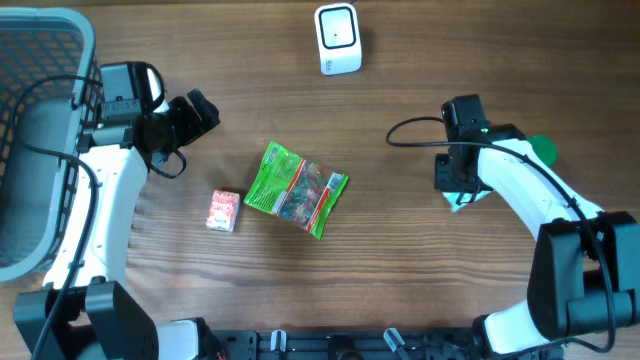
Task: Scan the item barcode
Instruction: 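Reach the right gripper to the green candy bag and grasp it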
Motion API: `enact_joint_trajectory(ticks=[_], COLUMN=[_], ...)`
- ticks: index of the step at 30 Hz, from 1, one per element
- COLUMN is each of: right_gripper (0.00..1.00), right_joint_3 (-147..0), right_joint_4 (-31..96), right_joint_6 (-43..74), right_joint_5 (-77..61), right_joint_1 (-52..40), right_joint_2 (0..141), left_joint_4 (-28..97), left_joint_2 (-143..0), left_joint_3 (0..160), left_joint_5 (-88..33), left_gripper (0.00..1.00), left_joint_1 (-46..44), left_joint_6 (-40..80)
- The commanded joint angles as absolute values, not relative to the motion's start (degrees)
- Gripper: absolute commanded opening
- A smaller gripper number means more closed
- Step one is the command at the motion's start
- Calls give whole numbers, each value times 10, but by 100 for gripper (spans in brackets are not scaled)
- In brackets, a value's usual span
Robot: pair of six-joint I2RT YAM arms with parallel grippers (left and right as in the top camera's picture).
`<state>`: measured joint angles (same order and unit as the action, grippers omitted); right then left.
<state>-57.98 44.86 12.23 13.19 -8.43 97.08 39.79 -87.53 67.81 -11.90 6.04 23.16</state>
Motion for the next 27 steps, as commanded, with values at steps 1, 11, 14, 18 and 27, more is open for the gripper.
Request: enact_joint_trajectory(ticks=[1, 11, 14, 18, 27], right_gripper=[18, 40, 55, 77, 86], right_joint_3=[-576, -706, -709, -709, -708], right_joint_4=[457, 433, 346, 304, 299], right_joint_6=[132, 90, 90, 68, -62], right_joint_5=[212, -303, -432, -395, -95], right_joint_1=[-74, -82, -109, -175, -367], right_joint_2=[972, 968, 970, 977, 1037], left_joint_4=[397, 397, 397, 397, 397], left_joint_2=[-873, -873, -873, -873, -873], left_joint_3=[687, 687, 687, 687, 687], left_joint_5=[-124, -124, -124, -124, -124], left_gripper=[100, 100, 100, 100, 100], left_joint_1=[59, 59, 59, 59, 59], left_joint_6=[225, 225, 225, 225, 225])
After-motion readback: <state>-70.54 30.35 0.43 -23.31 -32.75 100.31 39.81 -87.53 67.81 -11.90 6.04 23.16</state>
